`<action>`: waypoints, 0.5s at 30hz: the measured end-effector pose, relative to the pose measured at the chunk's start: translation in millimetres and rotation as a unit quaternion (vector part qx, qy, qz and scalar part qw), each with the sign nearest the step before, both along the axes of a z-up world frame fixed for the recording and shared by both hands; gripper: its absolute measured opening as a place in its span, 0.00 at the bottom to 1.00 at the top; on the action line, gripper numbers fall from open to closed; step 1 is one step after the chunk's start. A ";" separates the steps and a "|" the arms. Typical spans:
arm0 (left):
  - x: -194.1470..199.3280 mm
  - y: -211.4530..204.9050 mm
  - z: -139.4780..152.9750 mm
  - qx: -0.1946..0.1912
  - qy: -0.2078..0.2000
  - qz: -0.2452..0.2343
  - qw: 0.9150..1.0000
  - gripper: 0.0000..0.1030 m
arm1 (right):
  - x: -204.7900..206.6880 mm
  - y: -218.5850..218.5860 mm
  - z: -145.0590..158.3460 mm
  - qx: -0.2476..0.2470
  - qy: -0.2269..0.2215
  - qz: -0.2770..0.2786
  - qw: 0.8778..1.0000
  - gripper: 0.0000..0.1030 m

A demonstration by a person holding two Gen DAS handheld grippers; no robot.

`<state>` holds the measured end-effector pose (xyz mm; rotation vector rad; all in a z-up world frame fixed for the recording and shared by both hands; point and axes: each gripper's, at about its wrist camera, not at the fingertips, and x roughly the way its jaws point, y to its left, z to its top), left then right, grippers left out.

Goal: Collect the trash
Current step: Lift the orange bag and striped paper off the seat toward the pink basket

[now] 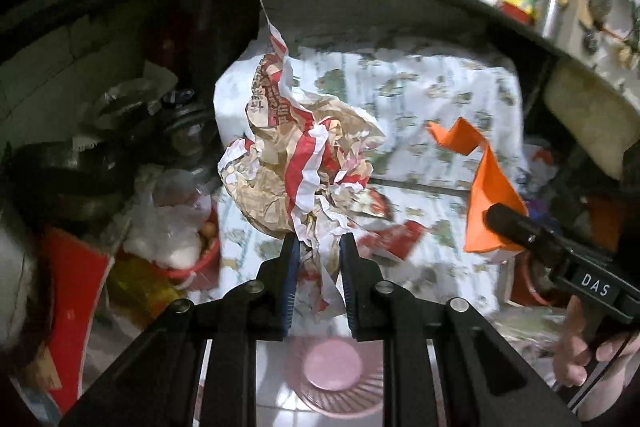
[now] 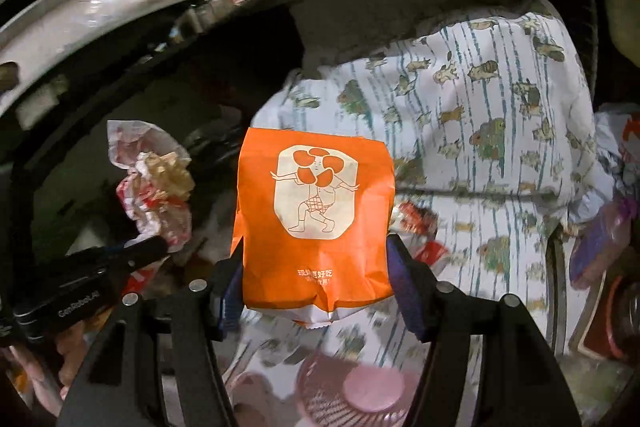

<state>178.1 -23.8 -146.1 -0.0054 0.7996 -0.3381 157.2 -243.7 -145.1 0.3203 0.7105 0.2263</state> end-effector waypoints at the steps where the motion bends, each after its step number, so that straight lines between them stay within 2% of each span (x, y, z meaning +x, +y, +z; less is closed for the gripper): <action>1: -9.8 1.9 1.6 -0.013 0.002 -0.003 1.000 0.21 | -11.1 1.5 4.1 0.004 0.001 0.002 1.000 0.61; 4: -30.1 0.8 -9.9 -0.029 0.023 -0.012 0.999 0.21 | -36.7 6.5 6.9 0.003 0.008 0.009 1.000 0.62; 7: -38.1 -5.7 -38.3 -0.013 0.057 -0.008 0.998 0.21 | -54.7 8.5 -5.9 0.010 0.028 0.013 0.999 0.62; 10: -38.3 -9.1 -76.6 -0.016 0.117 -0.014 0.993 0.21 | -63.8 10.7 -36.0 0.016 0.062 0.017 0.998 0.62; 12: -34.9 -10.8 -105.0 -0.005 0.157 -0.009 0.988 0.21 | -68.4 12.3 -61.9 0.012 0.088 0.017 0.996 0.62; 15: -30.4 -13.4 -137.2 0.010 0.196 -0.007 0.980 0.21 | -65.6 15.1 -108.8 0.004 0.144 0.023 0.989 0.62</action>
